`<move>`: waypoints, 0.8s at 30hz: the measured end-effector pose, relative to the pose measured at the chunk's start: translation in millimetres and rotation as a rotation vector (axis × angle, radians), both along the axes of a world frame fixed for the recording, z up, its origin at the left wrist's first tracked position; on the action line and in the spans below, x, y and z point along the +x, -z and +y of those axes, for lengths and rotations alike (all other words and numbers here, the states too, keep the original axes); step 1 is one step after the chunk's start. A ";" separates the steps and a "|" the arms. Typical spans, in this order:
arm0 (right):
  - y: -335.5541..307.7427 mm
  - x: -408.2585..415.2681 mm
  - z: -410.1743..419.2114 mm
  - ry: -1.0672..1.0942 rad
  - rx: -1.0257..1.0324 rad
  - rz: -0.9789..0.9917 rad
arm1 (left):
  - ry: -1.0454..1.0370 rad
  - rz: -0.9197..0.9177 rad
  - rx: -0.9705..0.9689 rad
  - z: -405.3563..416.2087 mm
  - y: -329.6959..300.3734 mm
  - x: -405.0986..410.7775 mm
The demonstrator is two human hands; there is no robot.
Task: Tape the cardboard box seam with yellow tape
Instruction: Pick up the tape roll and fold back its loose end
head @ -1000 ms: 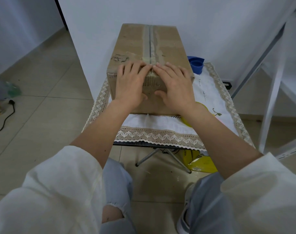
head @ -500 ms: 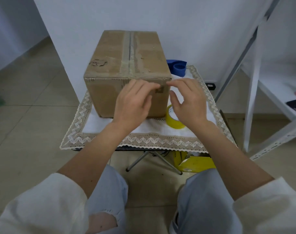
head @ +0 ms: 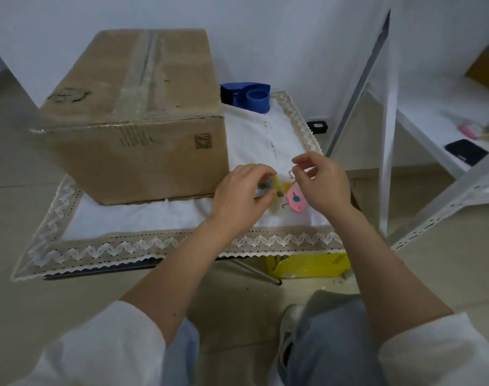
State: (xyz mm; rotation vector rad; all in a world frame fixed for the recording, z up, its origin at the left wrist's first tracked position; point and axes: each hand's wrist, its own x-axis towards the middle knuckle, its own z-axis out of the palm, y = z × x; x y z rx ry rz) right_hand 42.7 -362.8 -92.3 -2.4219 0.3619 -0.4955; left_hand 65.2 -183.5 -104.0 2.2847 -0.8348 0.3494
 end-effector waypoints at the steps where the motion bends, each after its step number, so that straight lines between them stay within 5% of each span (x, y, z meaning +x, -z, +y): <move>1: 2.1 4.3 -1.9 0.006 0.011 0.001 | -0.005 0.016 0.018 -4.5 2.8 5.0; 10: 25.1 15.4 -3.6 0.012 -0.042 0.014 | -0.024 0.082 0.189 -12.0 24.6 17.9; 14: 21.6 7.2 -4.8 0.018 -0.083 0.170 | -0.010 0.131 0.254 -9.6 17.8 17.3; 18: 28.0 5.0 -2.2 -0.014 -0.104 0.284 | 0.011 0.227 0.170 -6.9 14.4 15.8; 24: 27.7 4.1 -4.2 0.039 -0.085 0.180 | 0.004 0.196 -0.011 -7.4 13.9 11.7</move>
